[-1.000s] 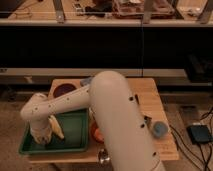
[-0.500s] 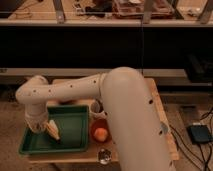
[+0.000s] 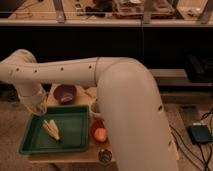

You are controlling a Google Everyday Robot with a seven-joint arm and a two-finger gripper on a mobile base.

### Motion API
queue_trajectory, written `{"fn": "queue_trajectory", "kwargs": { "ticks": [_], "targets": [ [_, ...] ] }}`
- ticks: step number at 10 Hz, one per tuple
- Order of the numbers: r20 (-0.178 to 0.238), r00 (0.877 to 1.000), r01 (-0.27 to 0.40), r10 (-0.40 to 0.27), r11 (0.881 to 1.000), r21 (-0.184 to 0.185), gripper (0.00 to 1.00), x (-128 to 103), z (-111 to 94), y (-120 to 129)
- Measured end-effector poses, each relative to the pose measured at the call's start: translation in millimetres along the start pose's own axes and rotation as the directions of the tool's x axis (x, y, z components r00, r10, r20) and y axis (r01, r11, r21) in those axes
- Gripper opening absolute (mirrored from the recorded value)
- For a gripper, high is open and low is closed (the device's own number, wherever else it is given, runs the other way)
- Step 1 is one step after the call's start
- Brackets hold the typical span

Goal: Place towel in plastic cup

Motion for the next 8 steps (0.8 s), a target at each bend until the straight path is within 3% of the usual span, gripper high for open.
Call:
{"fn": "queue_trajectory", "kwargs": {
  "ticks": [2, 3, 8],
  "targets": [
    [-0.023, 0.994, -0.107, 0.106, 0.992, -0.063, 0.0, -9, -14, 55],
    [-0.029, 0.992, -0.124, 0.122, 0.989, -0.076, 0.0, -12, -16, 64],
    [-0.032, 0.992, -0.124, 0.122, 0.99, -0.072, 0.0, -12, -15, 63]
  ]
}}
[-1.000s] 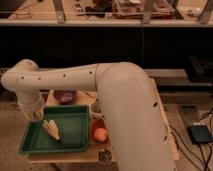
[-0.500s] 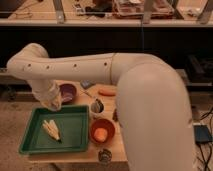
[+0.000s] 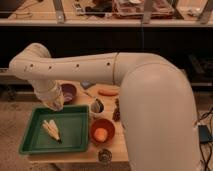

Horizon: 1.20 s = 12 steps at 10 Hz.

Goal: Place towel in plastic cup

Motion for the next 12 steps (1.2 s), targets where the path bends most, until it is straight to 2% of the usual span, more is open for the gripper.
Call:
{"fn": "queue_trajectory", "kwargs": {
  "ticks": [3, 5, 7, 8, 10, 12],
  "targets": [
    [-0.007, 1.0, -0.012, 0.012, 1.0, -0.006, 0.0, 3, 1, 7],
    [-0.024, 0.998, -0.051, 0.051, 0.999, -0.005, 0.0, 9, 3, 36],
    [-0.04, 0.994, -0.106, 0.106, 0.994, 0.003, 0.0, 9, 4, 83],
    [-0.043, 0.988, -0.148, 0.148, 0.989, 0.01, 0.0, 6, 5, 114],
    [-0.043, 0.975, -0.215, 0.216, 0.976, 0.015, 0.0, 1, 7, 156],
    [-0.036, 0.945, -0.324, 0.324, 0.946, 0.016, 0.0, -9, 9, 211]
  ]
}}
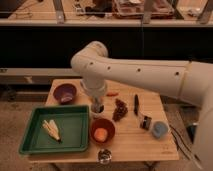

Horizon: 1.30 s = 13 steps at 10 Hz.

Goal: Place towel in plastic cup

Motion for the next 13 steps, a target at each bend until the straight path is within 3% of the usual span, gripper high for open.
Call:
{"fn": "queue_trajectory", "kwargs": {
  "ticks": [2, 4, 6, 8, 9, 10, 12, 13],
  "targets": [
    [0.004, 0.992, -0.124, 0.124, 0.992, -0.007, 0.0, 5, -1, 50],
    [0.008, 0.972, -0.233, 0.233, 0.972, -0.017, 0.0, 6, -2, 94],
    [0.007, 0.935, -0.354, 0.354, 0.935, -0.028, 0.0, 5, -3, 144],
    [0.006, 0.878, -0.477, 0.478, 0.878, -0.042, 0.0, -1, -5, 199],
    [0.009, 0.828, -0.559, 0.56, 0.827, -0.056, 0.0, -5, -4, 237],
    [0.015, 0.8, -0.597, 0.599, 0.799, -0.069, 0.0, -9, -1, 255],
    [0.043, 0.713, -0.693, 0.7, 0.713, -0.111, 0.0, -27, 20, 299],
    [0.058, 0.68, -0.722, 0.731, 0.681, -0.121, 0.0, -34, 35, 311]
  ]
}}
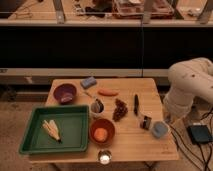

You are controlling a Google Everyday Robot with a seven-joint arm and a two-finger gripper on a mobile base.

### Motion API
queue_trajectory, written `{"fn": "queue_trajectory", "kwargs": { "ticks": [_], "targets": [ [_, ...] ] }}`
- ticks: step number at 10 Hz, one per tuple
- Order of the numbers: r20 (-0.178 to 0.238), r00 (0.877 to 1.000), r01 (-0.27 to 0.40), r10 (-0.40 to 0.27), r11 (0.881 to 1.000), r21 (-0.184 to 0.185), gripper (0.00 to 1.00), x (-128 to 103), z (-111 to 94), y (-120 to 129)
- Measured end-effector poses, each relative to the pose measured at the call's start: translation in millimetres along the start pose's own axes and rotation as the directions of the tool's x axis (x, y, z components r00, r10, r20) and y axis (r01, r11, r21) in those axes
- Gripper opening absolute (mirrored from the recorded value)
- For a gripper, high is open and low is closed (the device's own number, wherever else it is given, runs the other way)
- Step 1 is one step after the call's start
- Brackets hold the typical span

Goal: Place towel in plastic cup

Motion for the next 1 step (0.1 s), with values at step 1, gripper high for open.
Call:
{"fn": "queue_trajectory", "kwargs": {
  "ticks": [1],
  "targets": [
    [0.018, 0.999, -0.029, 0.029, 1.0, -0.005, 0.0, 0.1, 12.4, 6.6]
  ]
}}
